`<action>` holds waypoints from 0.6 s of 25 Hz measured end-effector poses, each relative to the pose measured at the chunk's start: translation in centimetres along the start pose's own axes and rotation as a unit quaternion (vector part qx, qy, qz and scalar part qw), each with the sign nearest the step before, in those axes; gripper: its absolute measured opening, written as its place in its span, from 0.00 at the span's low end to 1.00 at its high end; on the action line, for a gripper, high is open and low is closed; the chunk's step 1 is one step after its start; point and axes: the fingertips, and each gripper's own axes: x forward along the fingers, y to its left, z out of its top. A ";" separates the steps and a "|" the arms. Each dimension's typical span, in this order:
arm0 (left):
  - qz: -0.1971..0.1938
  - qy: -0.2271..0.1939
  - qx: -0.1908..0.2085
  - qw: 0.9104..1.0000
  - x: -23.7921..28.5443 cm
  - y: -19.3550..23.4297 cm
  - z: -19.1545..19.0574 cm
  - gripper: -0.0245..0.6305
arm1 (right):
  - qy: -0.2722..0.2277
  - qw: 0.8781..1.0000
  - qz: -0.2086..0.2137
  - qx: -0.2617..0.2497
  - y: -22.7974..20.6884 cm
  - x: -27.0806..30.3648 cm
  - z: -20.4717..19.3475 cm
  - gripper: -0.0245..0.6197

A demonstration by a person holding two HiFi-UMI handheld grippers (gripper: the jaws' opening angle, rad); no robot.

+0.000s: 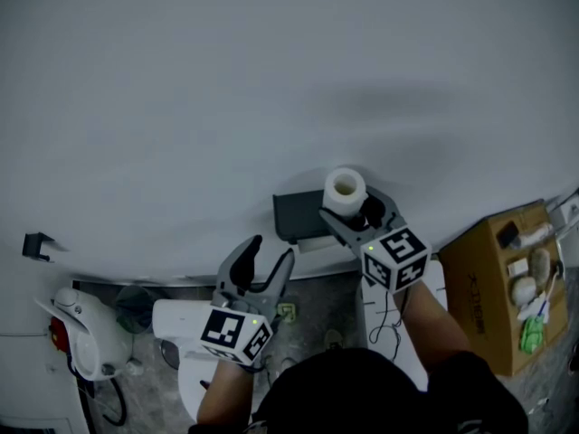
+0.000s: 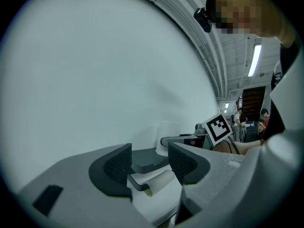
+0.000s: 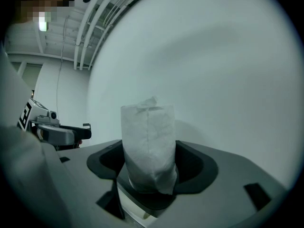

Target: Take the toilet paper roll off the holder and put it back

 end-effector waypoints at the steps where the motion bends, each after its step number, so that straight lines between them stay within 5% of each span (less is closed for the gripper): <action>1: 0.000 0.000 0.000 1.000 0.0 0.1 0.0 0.38 | -0.001 1.000 0.000 0.000 0.0 0.1 0.0 0.53; 15: -0.007 -0.003 -0.005 1.000 -1.9 1.7 0.4 0.38 | -0.029 0.999 -0.027 -0.008 0.7 -0.3 2.4 0.52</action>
